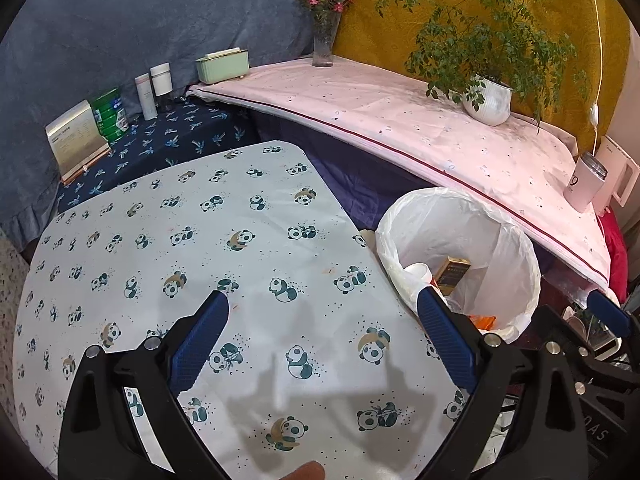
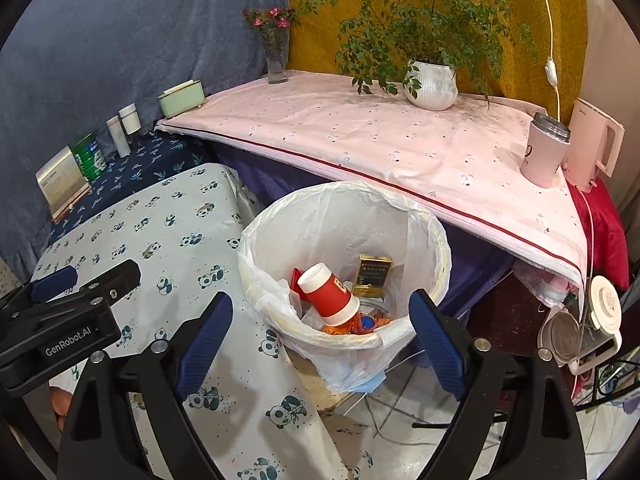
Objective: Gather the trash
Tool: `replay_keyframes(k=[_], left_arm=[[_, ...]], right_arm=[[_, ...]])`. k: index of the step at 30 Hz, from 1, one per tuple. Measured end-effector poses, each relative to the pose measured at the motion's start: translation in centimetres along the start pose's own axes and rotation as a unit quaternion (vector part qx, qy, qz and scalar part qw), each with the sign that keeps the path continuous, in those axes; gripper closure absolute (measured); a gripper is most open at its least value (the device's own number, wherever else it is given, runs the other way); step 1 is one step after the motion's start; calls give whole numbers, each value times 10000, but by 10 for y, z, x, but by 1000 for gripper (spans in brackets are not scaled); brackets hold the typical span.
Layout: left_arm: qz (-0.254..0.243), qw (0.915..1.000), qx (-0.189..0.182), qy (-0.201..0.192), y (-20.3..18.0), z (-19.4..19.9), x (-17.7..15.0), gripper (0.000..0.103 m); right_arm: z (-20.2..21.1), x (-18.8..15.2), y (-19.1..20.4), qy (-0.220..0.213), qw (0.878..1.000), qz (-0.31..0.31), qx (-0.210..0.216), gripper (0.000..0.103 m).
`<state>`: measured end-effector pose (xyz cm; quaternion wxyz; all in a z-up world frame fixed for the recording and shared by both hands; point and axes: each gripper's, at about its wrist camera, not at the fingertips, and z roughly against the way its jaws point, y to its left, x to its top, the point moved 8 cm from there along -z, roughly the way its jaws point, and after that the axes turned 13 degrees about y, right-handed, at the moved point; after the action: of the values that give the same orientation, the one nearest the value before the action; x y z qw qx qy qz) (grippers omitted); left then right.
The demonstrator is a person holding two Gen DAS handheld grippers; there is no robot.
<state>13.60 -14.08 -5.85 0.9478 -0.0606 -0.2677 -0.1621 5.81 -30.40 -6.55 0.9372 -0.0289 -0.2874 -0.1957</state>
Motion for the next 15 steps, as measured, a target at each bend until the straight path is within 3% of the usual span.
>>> replay_keyframes(k=[3,15], left_arm=[[-15,10000,36,0,-2,2,-2,10],[-178,9997,172,84,-13,2,-8,9]], right_arm=[[3,0,-1,-16,10000,49,-44,7],[4,2,-5,8,9997,224,-81,7]])
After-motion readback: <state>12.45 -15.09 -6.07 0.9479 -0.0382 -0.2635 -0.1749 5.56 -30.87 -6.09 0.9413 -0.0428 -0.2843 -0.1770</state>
